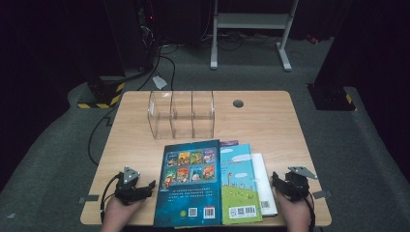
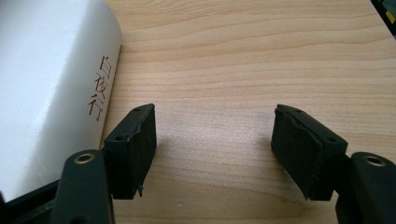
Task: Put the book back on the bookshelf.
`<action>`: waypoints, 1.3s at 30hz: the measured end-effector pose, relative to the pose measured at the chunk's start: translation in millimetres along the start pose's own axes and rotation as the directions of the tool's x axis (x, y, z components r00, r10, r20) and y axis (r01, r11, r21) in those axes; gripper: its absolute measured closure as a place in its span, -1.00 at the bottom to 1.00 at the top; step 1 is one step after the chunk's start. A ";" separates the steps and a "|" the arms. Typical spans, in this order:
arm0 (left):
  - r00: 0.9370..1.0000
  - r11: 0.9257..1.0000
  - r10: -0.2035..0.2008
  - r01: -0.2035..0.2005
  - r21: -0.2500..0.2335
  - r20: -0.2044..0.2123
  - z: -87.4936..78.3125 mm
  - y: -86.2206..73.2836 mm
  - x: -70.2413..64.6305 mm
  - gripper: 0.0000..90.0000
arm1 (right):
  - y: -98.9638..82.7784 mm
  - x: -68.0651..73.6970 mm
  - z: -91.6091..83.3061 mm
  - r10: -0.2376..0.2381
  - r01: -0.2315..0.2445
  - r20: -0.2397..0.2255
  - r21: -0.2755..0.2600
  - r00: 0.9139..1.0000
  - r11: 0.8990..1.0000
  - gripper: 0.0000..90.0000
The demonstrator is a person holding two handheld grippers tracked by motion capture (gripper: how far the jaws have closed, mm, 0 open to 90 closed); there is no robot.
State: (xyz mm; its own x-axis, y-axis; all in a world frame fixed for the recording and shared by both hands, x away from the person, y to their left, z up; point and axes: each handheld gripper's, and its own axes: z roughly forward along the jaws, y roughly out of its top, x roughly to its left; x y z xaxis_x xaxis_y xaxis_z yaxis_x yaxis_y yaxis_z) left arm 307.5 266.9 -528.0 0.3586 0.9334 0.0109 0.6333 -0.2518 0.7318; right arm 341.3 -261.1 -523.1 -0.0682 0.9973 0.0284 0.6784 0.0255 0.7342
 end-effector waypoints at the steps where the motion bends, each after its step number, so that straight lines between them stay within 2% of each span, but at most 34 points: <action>1: 1.000 1.000 -0.002 0.002 -0.001 -0.003 0.0 0.1 -0.1 -0.54 | 0.0 0.2 0.1 -0.003 0.003 0.001 0.000 1.000 1.000 -0.33; 3: 1.000 1.000 -0.007 0.007 0.002 -0.011 -0.4 0.6 0.1 -0.47 | 0.0 0.8 0.0 -0.008 0.008 -0.003 0.001 1.000 1.000 -0.32; 5: 0.999 0.999 -0.044 0.044 0.004 -0.014 -1.2 2.0 1.2 -0.41 | 0.2 -0.3 0.0 -0.003 0.003 -0.008 -0.002 1.000 1.000 -0.31; 7: 0.998 0.998 -0.056 0.056 0.002 -0.014 -1.0 2.4 2.9 -0.40 | 0.4 -1.9 -0.3 0.009 -0.009 -0.012 -0.002 1.000 1.000 -0.30; 10: 0.998 0.999 -0.054 0.054 -0.006 -0.017 -1.0 1.8 4.7 -0.37 | 0.3 -3.2 -0.7 0.019 -0.020 -0.016 -0.014 1.000 1.000 -0.29; 11: 0.999 0.999 -0.039 0.039 -0.006 -0.022 -1.5 1.1 5.7 -0.31 | 0.3 -3.7 -0.7 0.031 -0.031 -0.040 -0.010 0.999 0.999 -0.24; 13: 0.999 0.999 -0.031 0.031 -0.010 -0.035 -0.9 0.3 5.5 -0.32 | 0.6 -4.1 -0.5 0.030 -0.030 -0.054 -0.012 0.998 0.999 -0.19; 15: 0.998 0.999 -0.045 0.045 -0.003 -0.046 -0.6 0.5 6.9 -0.42 | 0.5 -4.8 -0.8 0.027 -0.028 -0.074 -0.015 0.997 0.999 -0.11; 18: 0.998 0.999 -0.050 0.050 -0.006 -0.046 -0.5 0.5 7.2 -0.39 | -0.6 -4.9 -2.6 0.022 -0.025 -0.080 -0.042 0.997 0.999 0.00; 21: 0.998 0.999 -0.051 0.051 0.002 -0.037 -2.2 0.5 8.3 -0.37 | -1.3 -4.2 -4.1 0.018 -0.022 -0.078 -0.051 0.997 0.998 0.05; 24: 0.997 0.997 -0.073 0.073 0.002 -0.022 -3.9 0.9 11.1 -0.28 | -2.7 -3.2 -7.7 -0.001 -0.009 -0.106 -0.093 0.994 0.996 0.14; 25: 0.996 0.996 -0.085 0.085 -0.006 -0.016 -3.9 0.5 11.6 -0.23 | -2.8 -2.6 -8.4 -0.021 0.009 -0.118 -0.101 0.993 0.995 0.18; 28: 0.997 0.997 -0.082 0.082 -0.006 -0.012 -4.3 0.7 13.3 -0.20 | -3.2 -0.3 -10.4 -0.056 0.042 -0.121 -0.119 0.991 0.992 0.19; 29: 0.997 0.997 -0.080 0.080 -0.010 -0.007 -4.5 1.0 13.2 -0.20 | -3.6 0.1 -12.9 -0.081 0.061 -0.126 -0.151 0.989 0.987 0.17; 30: 0.997 0.997 -0.080 0.080 -0.010 -0.007 -4.5 1.0 13.2 -0.20 | -3.6 0.1 -12.9 -0.081 0.061 -0.126 -0.151 0.989 0.987 0.17; 31: 0.998 0.998 -0.059 0.059 -0.030 0.004 -5.1 1.2 12.5 -0.20 | -3.2 0.1 -15.1 -0.089 0.067 -0.130 -0.169 0.987 0.983 0.14; 32: 0.998 0.998 -0.059 0.059 -0.030 0.004 -5.1 1.2 12.5 -0.20 | -3.5 0.1 -15.9 -0.105 0.082 -0.124 -0.182 0.987 0.980 0.15; 33: 0.997 0.996 -0.068 0.070 -0.050 0.029 -5.6 1.4 11.4 -0.20 | -3.4 1.0 -17.6 -0.118 0.096 -0.112 -0.184 0.987 0.978 0.15; 36: 0.998 0.995 -0.056 0.059 -0.075 0.042 -7.4 2.4 9.8 -0.15 | -2.5 1.0 -20.7 -0.119 0.097 -0.116 -0.182 0.986 0.978 0.11; 39: 0.996 0.993 -0.064 0.070 -0.096 0.060 -8.9 3.4 9.6 -0.11 | -1.6 1.1 -23.1 -0.109 0.088 -0.121 -0.167 0.987 0.982 0.02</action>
State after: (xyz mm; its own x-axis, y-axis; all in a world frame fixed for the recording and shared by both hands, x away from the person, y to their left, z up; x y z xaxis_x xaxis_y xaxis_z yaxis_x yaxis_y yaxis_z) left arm 307.0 277.3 -519.3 0.3575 0.9307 -0.0770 0.5882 -0.1604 0.7927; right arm 323.2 -261.6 -508.6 -0.2294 0.9729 0.0297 0.5382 0.1014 0.8367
